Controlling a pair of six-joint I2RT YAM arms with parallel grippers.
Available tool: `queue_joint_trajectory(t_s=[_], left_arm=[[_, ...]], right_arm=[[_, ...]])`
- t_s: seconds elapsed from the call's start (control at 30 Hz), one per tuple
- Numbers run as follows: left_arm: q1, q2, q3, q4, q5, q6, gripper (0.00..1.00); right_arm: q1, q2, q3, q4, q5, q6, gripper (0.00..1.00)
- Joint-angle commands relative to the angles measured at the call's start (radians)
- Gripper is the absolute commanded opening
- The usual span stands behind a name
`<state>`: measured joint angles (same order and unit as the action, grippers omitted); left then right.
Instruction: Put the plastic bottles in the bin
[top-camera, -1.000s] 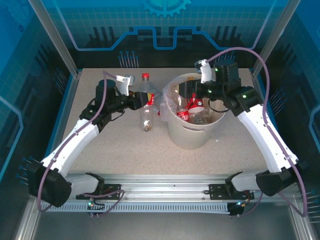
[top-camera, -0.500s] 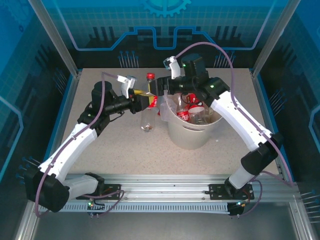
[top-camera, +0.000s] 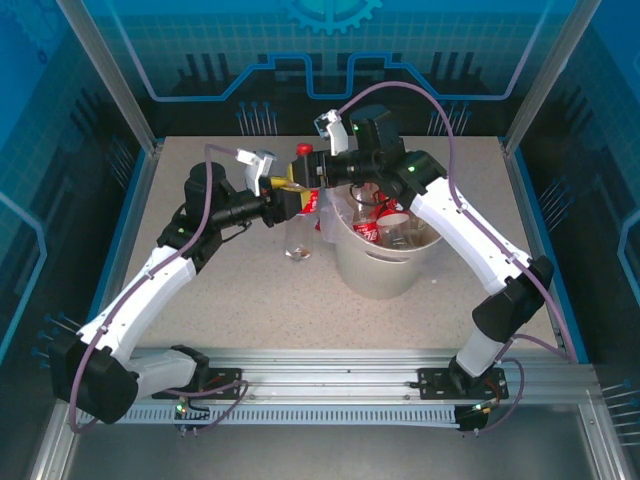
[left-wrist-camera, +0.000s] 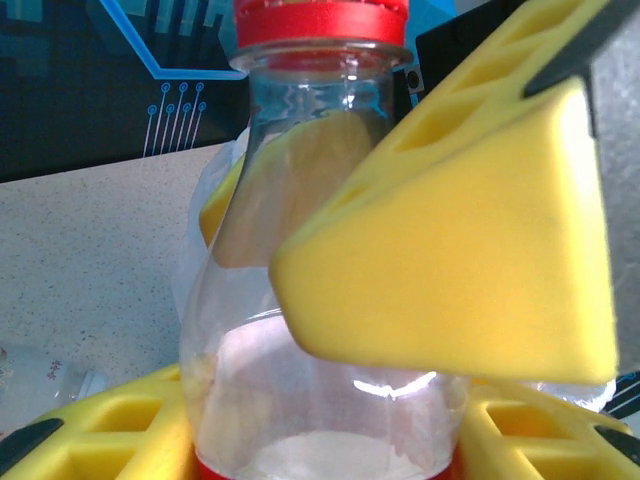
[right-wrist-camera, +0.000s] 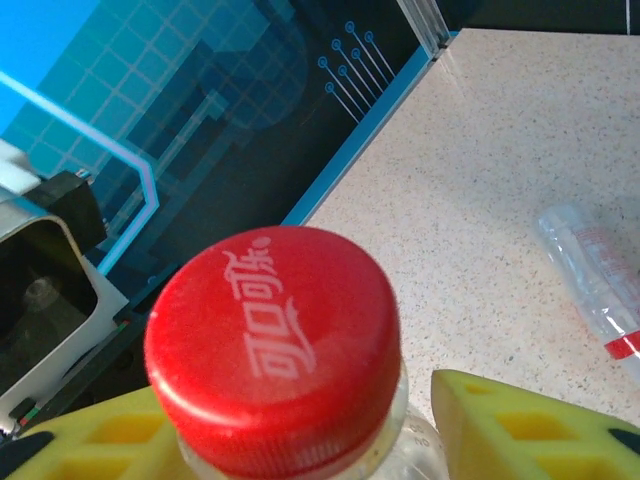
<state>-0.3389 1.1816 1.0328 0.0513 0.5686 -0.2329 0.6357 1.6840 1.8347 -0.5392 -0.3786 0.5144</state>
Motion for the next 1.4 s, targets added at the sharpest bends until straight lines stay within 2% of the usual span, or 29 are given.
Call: queue_joint_trajectory(t_s=[0.0, 0.13, 0.33, 0.4, 0.67, 0.8, 1.03, 1.2, 1.37], left_arm=[[-0.009, -0.004, 0.02, 0.057, -0.013, 0.011, 0.5], [-0.014, -0.015, 0.028, 0.047, -0.019, 0.009, 0.58], [-0.015, -0.054, 0.02, 0.025, -0.029, 0.012, 0.92], [-0.015, -0.075, 0.011, 0.027, -0.035, 0.012, 0.99], [-0.009, -0.119, -0.006, -0.009, -0.061, 0.004, 0.99], [0.008, -0.094, -0.011, -0.007, -0.115, -0.054, 0.99], [0.069, 0.106, 0.114, -0.245, -0.406, -0.248, 0.93], [0.119, 0.262, 0.171, -0.339, -0.486, -0.42, 0.91], [0.121, 0.391, 0.204, -0.354, -0.575, -0.536, 0.92]], right_arm=[[0.004, 0.001, 0.026, 0.008, 0.001, -0.002, 0.46], [0.004, 0.001, 0.039, 0.019, 0.003, -0.004, 0.39], [-0.012, -0.004, 0.085, 0.039, 0.019, -0.025, 0.33], [-0.027, -0.009, 0.104, 0.05, 0.026, -0.031, 0.31], [-0.168, -0.076, 0.199, 0.017, 0.044, -0.076, 0.29], [-0.258, -0.155, 0.205, -0.045, 0.081, -0.116, 0.29], [-0.444, -0.283, 0.179, -0.211, 0.173, -0.216, 0.28], [-0.56, -0.338, 0.145, -0.277, 0.166, -0.24, 0.28], [-0.602, -0.361, 0.099, -0.342, 0.187, -0.28, 0.28]])
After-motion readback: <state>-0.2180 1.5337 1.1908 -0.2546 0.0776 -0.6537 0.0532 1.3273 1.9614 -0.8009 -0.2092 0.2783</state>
